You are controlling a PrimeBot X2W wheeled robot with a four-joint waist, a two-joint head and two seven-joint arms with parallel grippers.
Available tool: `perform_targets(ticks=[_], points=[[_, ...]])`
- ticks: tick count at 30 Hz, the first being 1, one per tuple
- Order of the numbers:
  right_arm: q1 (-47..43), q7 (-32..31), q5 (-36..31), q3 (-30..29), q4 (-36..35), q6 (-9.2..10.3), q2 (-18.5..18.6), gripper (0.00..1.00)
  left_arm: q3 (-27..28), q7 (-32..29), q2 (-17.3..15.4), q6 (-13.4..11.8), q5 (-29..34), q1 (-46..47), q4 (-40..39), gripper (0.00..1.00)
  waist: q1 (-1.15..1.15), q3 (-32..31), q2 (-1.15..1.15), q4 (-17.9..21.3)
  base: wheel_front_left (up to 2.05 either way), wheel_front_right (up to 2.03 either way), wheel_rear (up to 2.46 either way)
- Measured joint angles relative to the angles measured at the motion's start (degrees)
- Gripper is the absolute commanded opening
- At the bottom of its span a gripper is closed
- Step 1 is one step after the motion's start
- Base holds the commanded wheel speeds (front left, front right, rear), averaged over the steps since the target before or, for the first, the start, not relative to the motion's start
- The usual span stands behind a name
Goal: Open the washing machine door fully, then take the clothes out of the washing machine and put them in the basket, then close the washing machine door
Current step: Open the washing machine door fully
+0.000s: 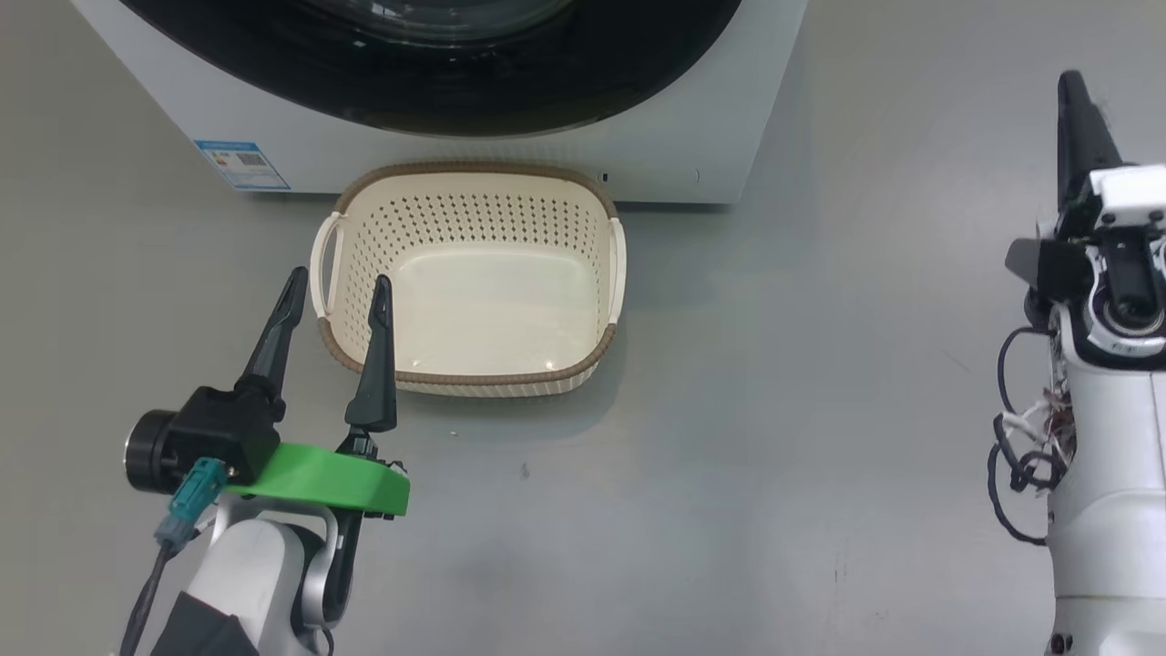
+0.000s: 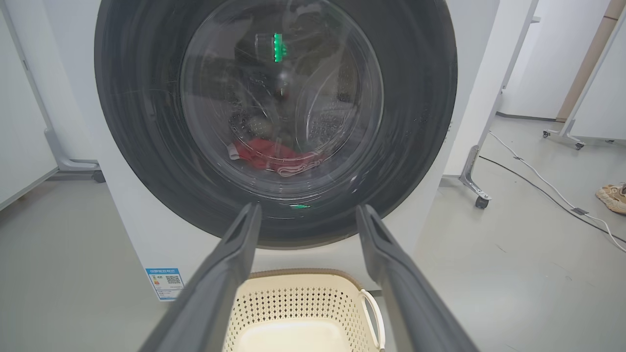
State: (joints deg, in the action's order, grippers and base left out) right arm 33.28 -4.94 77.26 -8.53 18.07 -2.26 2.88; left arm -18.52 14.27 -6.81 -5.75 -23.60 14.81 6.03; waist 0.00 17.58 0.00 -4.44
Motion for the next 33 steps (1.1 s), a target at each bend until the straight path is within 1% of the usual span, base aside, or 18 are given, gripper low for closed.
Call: perform_targets(ticks=[3,11,12,14,17,18,19,20,22,27,33], points=[[3.9,-2.6,2.2,-0.7,0.6,0.90,0.5,0.00,-0.1,0.0,0.3,0.0,0.1,1.1,-0.1,1.00,0.00,2.1,0.00,-0.6,0.00,0.00,0.00],[13.7,-9.0,5.7,-1.6,1.9,3.00,4.4,0.00,-0.7,0.0,0.9,0.2,0.3,4.0,-0.1,1.00,-0.01,7.2,0.00,-2.6,0.00,0.00,0.00],[14.8,-9.7,5.9,-1.5,2.1,3.02,4.8,0.00,-0.8,0.0,1.0,0.3,0.3,4.3,-0.1,1.00,0.00,7.8,0.00,-2.9,0.00,0.00,0.00],[17.1,-11.2,6.3,-1.2,2.5,3.94,5.7,0.00,-1.1,0.0,1.3,0.6,0.3,4.8,0.0,1.00,-0.01,8.8,0.00,-3.6,0.00,0.00,0.00],[19.9,-13.6,6.4,-0.2,3.3,4.53,7.2,0.00,-1.7,0.0,2.0,1.0,0.3,5.7,0.1,1.00,-0.01,10.3,0.00,-4.8,0.00,0.00,0.00],[19.9,-13.6,6.4,-0.2,3.3,4.53,7.2,0.00,-1.7,0.0,2.0,1.0,0.3,5.7,0.1,1.00,-0.01,10.3,0.00,-4.8,0.00,0.00,0.00],[21.5,-15.0,6.4,0.8,4.0,4.89,8.0,0.00,-1.9,0.0,2.3,1.1,0.3,6.3,0.3,1.00,-0.01,11.1,0.00,-5.7,0.00,0.00,0.00],[21.5,-15.0,6.4,0.8,4.0,4.89,8.0,0.00,-1.9,0.0,2.3,1.1,0.3,6.3,0.3,1.00,-0.01,11.1,0.00,-5.7,0.00,0.00,0.00],[23.8,-17.0,6.4,2.3,5.0,5.39,8.5,0.00,-1.9,0.0,2.5,1.4,0.3,6.9,0.6,1.00,0.00,12.3,0.00,-6.9,0.00,0.00,0.00],[27.7,-19.7,6.0,4.7,6.3,5.45,8.6,0.00,-2.2,0.0,2.9,2.0,0.2,7.9,0.9,1.00,-0.01,13.9,0.00,-8.7,0.00,0.00,0.00],[31.8,-21.1,5.9,5.5,8.1,5.45,8.9,0.00,-2.8,0.2,3.6,2.5,0.3,9.3,1.4,1.00,-0.01,15.3,0.00,-10.7,0.00,0.00,0.00]])
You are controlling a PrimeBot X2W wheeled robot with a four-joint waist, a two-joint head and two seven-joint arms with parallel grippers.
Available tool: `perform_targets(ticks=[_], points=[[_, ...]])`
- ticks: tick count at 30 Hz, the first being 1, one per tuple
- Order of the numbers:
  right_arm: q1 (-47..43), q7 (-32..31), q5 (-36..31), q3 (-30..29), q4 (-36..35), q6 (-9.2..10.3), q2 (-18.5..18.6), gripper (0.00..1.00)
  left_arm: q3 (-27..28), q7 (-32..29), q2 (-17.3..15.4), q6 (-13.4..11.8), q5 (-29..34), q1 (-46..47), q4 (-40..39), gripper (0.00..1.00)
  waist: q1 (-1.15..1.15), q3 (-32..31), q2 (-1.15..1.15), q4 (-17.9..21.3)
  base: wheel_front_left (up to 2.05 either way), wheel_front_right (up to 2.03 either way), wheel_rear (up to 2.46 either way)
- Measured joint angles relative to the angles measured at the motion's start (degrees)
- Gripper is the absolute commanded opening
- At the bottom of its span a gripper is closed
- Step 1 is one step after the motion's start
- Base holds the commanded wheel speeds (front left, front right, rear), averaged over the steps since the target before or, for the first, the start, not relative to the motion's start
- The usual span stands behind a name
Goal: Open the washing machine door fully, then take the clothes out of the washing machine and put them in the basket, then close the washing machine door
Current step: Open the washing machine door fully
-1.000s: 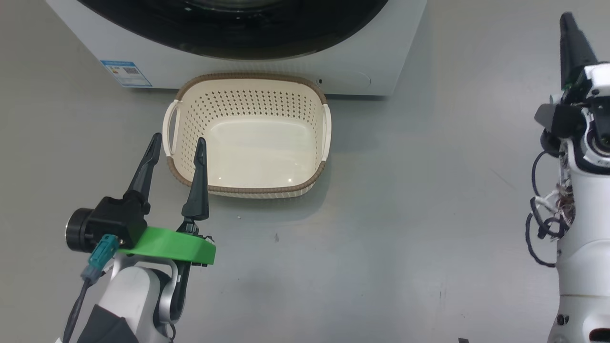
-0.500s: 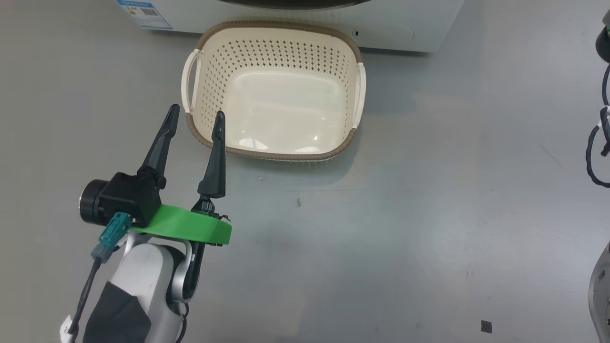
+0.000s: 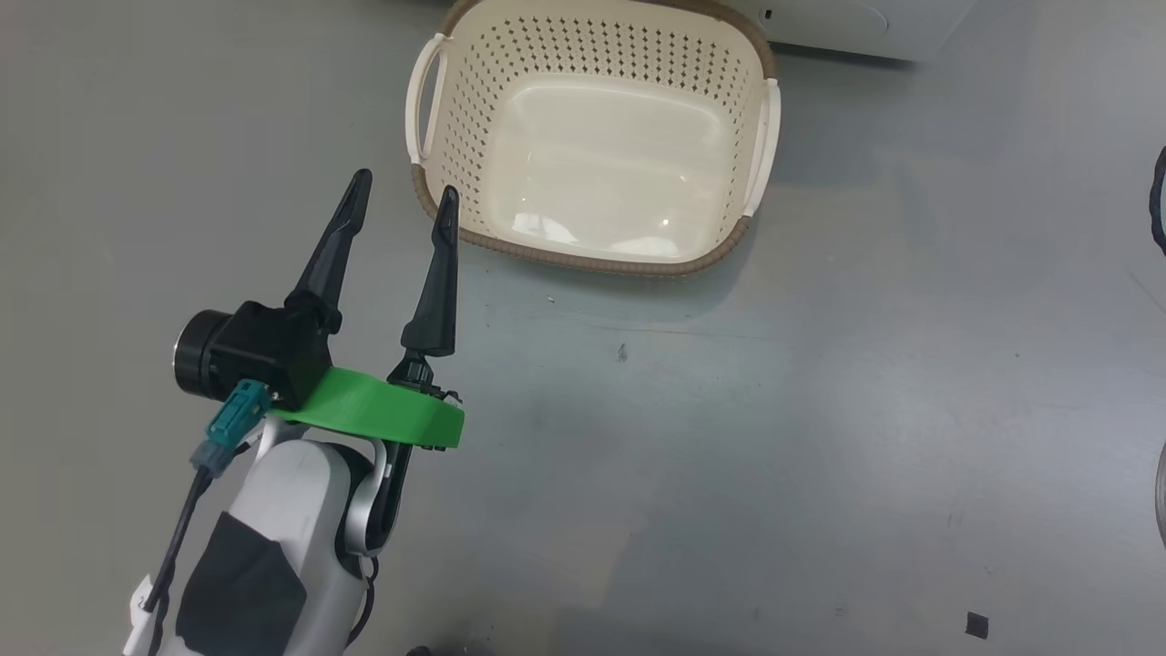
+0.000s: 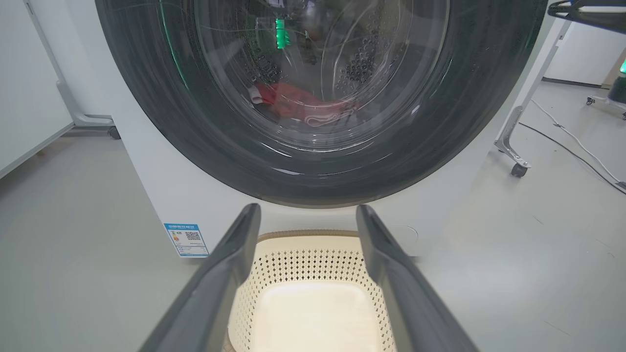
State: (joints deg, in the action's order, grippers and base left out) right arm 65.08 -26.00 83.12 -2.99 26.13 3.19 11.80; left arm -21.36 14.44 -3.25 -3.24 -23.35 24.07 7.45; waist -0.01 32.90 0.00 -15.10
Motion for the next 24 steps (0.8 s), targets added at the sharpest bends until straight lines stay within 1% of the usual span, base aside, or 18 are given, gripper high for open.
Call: perform_targets(ticks=[8,12,24], points=[[3.8,-0.8,-1.1,0.7,3.1,0.12,1.1,0.00,-0.4,0.0,0.5,0.3,0.0,0.8,0.7,1.00,0.00,0.8,0.00,-2.2,0.00,0.00,0.00],[6.0,-1.3,-1.7,1.3,4.5,1.01,1.7,0.00,-0.4,0.0,0.6,0.5,0.0,0.9,0.7,1.00,0.00,1.2,0.00,-3.1,0.00,0.00,0.00],[10.0,-3.5,-2.0,1.7,8.1,0.99,2.7,0.00,0.5,0.0,1.0,0.5,0.3,1.1,0.5,1.00,0.00,2.2,0.00,-4.4,0.00,0.00,0.00]])
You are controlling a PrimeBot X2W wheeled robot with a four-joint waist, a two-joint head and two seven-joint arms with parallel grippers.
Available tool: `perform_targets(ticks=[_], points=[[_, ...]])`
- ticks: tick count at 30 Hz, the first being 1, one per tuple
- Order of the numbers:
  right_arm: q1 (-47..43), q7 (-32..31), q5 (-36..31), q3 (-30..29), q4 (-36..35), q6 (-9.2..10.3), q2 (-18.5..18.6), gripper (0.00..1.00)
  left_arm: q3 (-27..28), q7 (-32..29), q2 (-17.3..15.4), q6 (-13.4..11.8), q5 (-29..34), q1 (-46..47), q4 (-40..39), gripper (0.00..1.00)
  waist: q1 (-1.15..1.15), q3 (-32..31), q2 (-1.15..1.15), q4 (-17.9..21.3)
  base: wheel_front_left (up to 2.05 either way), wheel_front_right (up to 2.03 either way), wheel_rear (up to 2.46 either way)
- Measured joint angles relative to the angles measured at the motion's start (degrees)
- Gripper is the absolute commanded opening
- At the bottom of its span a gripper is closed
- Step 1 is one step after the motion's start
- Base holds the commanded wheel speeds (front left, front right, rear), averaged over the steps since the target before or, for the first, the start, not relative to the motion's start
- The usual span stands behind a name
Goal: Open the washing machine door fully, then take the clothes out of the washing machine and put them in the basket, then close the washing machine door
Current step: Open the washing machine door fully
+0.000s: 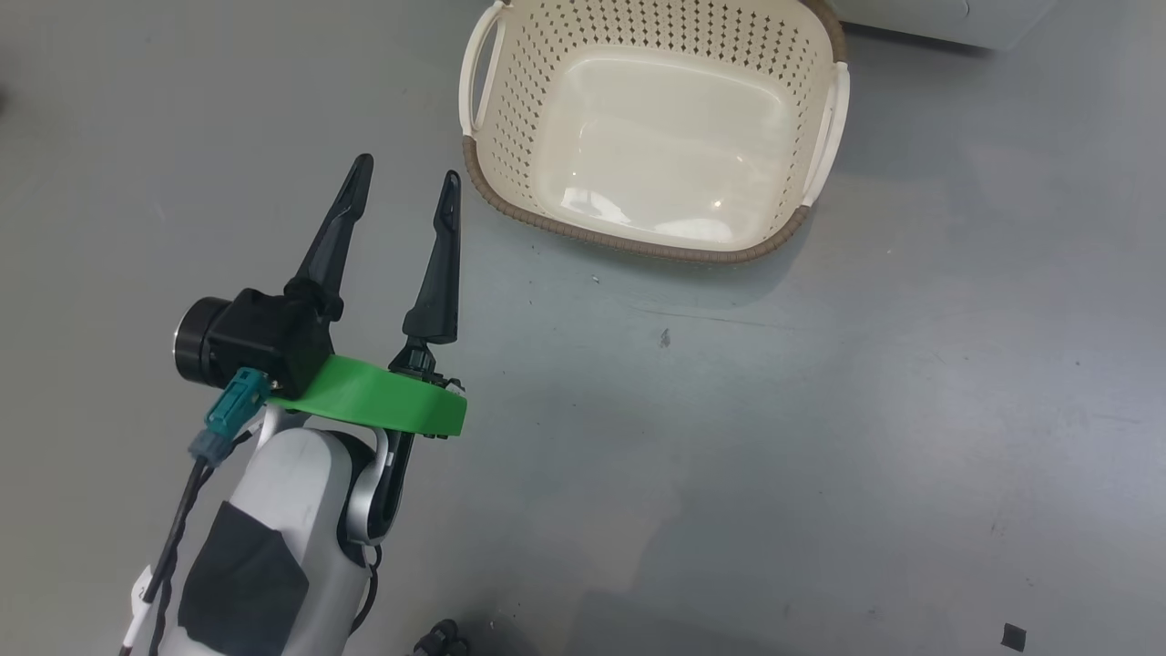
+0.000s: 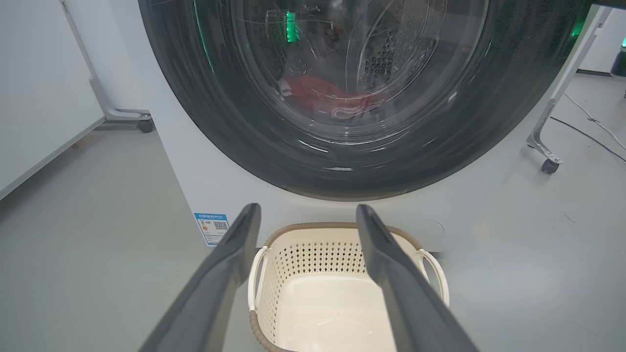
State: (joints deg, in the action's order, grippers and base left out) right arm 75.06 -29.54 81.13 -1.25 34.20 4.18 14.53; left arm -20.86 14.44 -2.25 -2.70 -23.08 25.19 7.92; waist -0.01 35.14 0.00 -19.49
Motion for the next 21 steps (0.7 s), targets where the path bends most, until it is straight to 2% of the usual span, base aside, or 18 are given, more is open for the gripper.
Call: perform_targets(ticks=[5,11,13,21], points=[[0.8,-1.4,0.6,0.1,1.2,-0.20,0.3,0.00,0.2,0.0,0.1,0.0,0.4,0.6,-0.1,1.00,0.00,0.1,0.00,0.0,0.00,0.00,0.00],[0.9,-3.9,3.1,-0.4,2.4,-1.20,0.5,0.00,0.6,0.0,0.3,0.0,0.5,0.8,-0.1,1.00,0.00,0.0,0.00,0.3,0.00,0.00,0.00],[0.9,-4.9,3.6,-0.3,3.2,-2.08,0.6,0.00,0.8,0.0,0.4,0.0,0.6,0.8,0.1,1.00,0.00,-0.2,0.00,0.4,0.00,0.00,0.00],[0.6,-8.6,5.1,-0.2,4.9,-3.05,0.2,0.00,0.9,0.0,0.4,0.3,1.0,0.8,0.3,1.00,0.01,-1.5,0.00,1.4,0.00,0.00,0.00]])
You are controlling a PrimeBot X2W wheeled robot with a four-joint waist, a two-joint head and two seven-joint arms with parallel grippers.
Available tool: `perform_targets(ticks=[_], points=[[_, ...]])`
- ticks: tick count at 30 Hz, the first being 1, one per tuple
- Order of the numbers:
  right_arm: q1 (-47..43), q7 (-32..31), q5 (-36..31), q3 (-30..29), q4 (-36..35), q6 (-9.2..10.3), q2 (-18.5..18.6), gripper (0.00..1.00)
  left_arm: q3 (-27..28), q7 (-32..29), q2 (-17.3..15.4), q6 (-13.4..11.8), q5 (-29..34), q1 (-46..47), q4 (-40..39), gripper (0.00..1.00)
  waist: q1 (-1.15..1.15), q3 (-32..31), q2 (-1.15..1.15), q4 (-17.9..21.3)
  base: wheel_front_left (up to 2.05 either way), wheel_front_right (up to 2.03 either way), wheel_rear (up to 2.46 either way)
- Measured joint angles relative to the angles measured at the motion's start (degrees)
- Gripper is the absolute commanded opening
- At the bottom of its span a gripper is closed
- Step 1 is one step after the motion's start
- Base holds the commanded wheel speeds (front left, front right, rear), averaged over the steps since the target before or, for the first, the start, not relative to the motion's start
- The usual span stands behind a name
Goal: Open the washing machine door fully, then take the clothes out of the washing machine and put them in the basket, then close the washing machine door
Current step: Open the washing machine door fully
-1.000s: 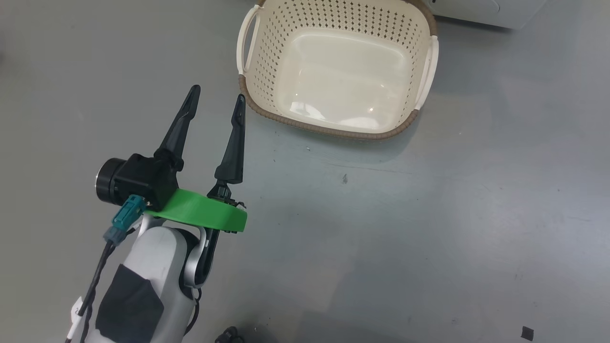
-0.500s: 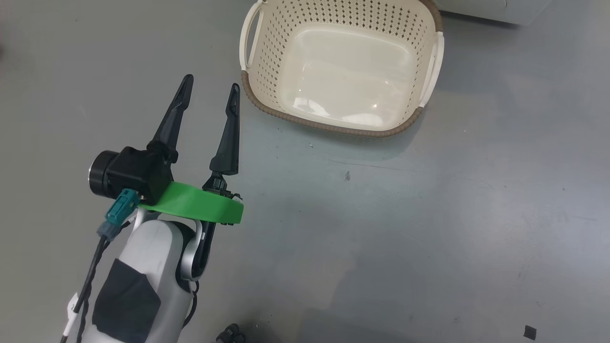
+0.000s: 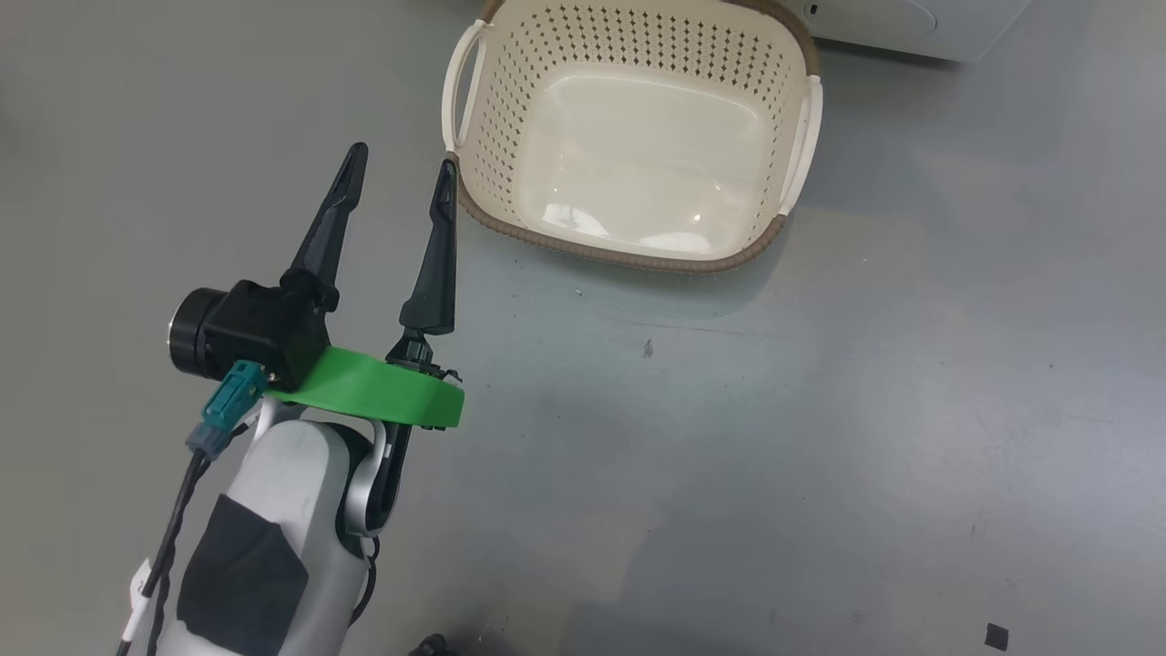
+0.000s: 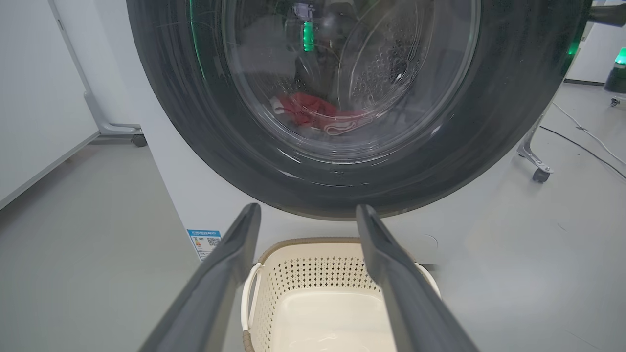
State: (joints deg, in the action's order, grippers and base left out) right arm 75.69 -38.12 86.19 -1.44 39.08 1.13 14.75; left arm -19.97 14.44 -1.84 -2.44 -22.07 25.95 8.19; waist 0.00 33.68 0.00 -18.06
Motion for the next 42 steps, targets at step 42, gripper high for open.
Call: perform_targets(ticks=[42], points=[[-14.8,-14.1,6.2,3.5,1.8,-6.86,-6.2,0.00,0.3,0.0,0.1,0.7,1.0,-1.6,4.5,1.00,0.00,-7.4,0.00,2.0,0.00,0.00,0.00]])
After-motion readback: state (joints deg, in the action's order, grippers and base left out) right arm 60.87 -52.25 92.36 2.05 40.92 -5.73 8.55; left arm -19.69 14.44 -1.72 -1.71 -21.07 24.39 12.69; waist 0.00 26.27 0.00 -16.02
